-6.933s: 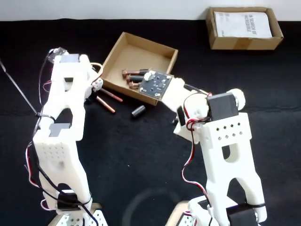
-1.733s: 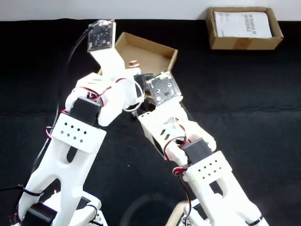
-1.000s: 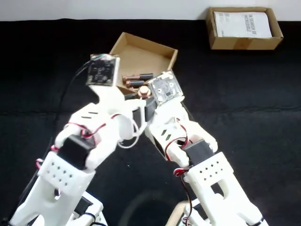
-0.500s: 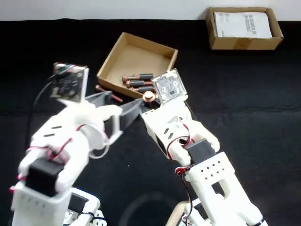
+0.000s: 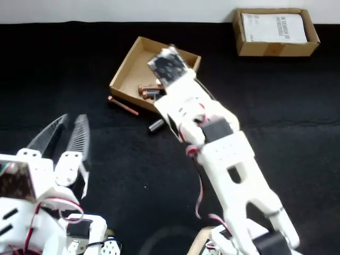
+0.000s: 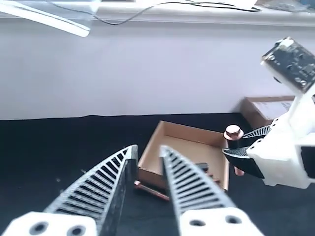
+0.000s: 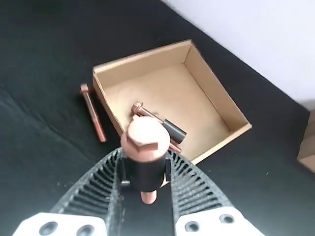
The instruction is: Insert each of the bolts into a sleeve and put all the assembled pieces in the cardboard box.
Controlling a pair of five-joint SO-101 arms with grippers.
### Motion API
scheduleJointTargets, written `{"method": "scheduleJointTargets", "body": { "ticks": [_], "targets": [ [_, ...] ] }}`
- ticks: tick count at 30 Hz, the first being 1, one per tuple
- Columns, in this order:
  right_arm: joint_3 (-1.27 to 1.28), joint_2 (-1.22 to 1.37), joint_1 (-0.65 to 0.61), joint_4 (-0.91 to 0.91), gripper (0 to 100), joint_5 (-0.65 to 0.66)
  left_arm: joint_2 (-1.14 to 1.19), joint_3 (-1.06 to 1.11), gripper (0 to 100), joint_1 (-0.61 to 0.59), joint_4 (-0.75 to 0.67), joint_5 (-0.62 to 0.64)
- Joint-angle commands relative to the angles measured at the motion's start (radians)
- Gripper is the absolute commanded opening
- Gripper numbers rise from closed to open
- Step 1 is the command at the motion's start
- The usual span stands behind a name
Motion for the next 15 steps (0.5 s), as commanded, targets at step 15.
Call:
{"method": "scheduleJointTargets", "body": {
  "ticks": [15],
  "targets": [
    [-0.722, 0.816, 0.074, -0.018, 0.7, 0.539, -0.259, 0.481, 2, -0.492, -0.147, -0.003]
  ]
}}
